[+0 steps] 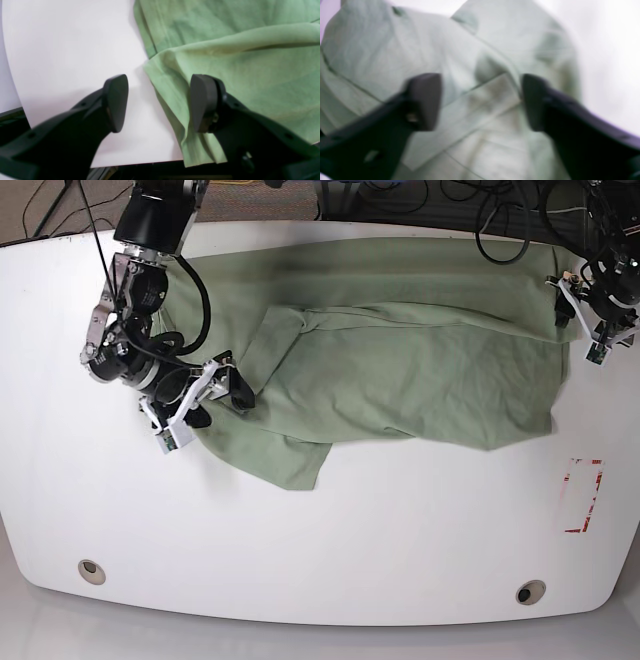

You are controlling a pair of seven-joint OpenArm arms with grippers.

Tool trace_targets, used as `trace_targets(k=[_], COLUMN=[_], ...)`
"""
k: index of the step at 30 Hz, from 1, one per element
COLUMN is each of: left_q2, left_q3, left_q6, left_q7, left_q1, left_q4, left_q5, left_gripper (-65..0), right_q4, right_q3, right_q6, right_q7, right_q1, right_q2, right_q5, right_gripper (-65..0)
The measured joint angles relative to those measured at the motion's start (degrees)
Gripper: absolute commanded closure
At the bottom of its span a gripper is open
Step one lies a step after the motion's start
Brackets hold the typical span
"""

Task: Layout the t-shirt on the table in an organized manner, then fold the t-shirt properly
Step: 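Drag the grasped fabric with the right gripper away from the robot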

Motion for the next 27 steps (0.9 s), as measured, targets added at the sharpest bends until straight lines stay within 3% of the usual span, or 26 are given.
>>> trace_targets(k=[8, 15, 27], left_q2=[0.2, 1.4, 2.5], left_q3=[-2.3, -6.9, -7.9], left_q6=[0.0, 0.2, 0.2], left_q7=[-0.1, 1.2, 1.1], left_q1=[-5.1, -12.0, -23.6], left_q4=[0.0, -0.1, -3.9], left_q5=[-0.4, 0.7, 0.6], left_gripper=[-36.7, -36.7, -36.7], right_q4=[2.2, 1.2, -17.9], right_q3=[4.1, 5.2, 5.0], right_q6=[0.0, 0.0, -0.1], right_q7=[0.2, 0.5, 8.7], right_q1=[-1.0, 2.2, 12.5], right_q2=[1.9, 3.0, 4.1], right_q5=[-0.8, -9.7, -15.9], right_gripper=[-54.4, -54.9, -54.7])
